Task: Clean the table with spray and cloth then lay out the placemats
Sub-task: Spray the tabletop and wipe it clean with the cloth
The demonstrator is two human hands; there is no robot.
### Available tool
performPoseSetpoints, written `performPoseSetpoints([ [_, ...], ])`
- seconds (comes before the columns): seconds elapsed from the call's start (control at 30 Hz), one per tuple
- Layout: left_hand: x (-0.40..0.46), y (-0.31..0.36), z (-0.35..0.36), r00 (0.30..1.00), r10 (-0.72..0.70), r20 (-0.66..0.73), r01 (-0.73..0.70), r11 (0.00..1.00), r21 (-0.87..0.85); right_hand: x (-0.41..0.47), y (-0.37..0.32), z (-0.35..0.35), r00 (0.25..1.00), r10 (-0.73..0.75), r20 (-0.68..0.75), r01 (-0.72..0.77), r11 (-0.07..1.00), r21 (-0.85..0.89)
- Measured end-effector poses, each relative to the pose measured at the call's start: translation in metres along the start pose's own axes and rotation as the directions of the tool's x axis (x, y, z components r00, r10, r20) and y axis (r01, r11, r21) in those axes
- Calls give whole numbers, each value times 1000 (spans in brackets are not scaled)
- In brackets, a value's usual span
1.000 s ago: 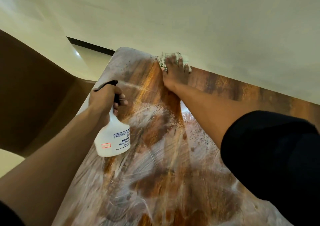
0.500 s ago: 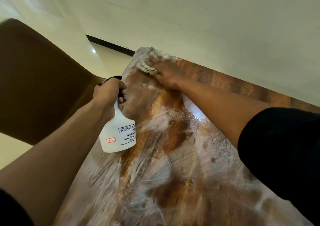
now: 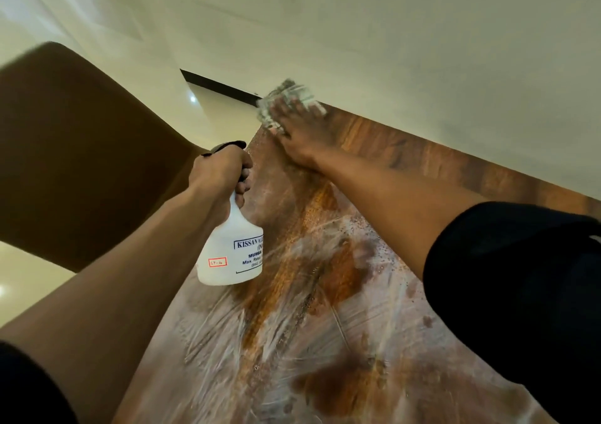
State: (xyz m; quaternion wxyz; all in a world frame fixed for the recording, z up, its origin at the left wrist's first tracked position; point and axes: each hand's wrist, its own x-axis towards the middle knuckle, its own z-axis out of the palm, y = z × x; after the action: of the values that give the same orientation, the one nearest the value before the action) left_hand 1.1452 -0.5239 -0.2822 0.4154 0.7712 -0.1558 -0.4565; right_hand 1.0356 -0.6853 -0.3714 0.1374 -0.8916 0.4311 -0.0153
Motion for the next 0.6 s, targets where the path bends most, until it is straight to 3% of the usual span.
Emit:
performPoseSetpoints([
  [0.13, 1, 5, -1, 1000, -5, -24, 4, 999, -42, -11, -18, 14, 939, -340, 60, 340, 940, 3],
  [0.23, 2, 6, -3, 1000, -14, -13, 14, 998, -62, -2, -6, 9, 922, -378, 80, 378, 926, 17],
  [0.4, 1, -3, -9, 1000, -11, 26, 12, 998, -66, 31, 15, -9, 998, -64, 15, 64, 998, -4],
  [0.6, -7, -8, -18, 1000, -24, 9, 24, 1000, -5, 41, 3, -6, 977, 208, -37, -207, 978, 33],
])
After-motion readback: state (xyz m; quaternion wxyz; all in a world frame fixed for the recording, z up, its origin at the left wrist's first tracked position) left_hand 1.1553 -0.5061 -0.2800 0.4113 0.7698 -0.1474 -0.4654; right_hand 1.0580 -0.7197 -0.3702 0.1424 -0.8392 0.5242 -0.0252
